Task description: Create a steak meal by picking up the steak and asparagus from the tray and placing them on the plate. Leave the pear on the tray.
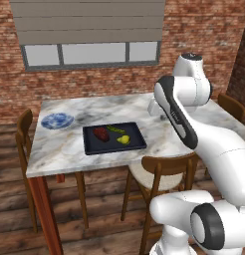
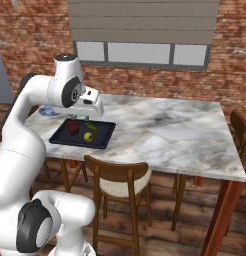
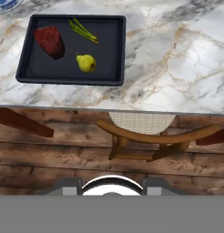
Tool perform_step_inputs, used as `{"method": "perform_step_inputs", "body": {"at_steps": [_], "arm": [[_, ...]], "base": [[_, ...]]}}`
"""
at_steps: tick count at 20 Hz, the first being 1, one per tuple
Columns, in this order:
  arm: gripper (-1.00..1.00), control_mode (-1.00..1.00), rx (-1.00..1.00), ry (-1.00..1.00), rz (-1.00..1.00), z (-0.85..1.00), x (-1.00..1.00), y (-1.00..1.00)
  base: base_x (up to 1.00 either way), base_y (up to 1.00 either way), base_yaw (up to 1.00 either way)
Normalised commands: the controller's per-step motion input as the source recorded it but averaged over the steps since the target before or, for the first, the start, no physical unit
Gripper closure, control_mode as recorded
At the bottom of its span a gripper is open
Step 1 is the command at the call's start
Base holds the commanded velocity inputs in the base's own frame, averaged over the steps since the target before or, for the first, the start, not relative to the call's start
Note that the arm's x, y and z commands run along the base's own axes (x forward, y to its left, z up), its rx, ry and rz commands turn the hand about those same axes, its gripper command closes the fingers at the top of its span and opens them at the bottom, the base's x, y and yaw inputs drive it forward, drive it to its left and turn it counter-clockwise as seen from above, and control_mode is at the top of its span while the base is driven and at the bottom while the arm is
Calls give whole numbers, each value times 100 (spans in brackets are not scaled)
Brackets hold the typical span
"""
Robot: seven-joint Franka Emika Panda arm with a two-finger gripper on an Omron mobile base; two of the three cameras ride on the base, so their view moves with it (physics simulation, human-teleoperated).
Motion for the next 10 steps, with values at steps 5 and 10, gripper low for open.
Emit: {"method": "perform_step_inputs", "body": {"at_steps": [5, 10], "arm": [[-100, -100, 0, 0, 0, -6, 0, 11], [-100, -100, 0, -3, 0, -18, 1, 44]], "base": [[0, 0, 0], [0, 0, 0]]}}
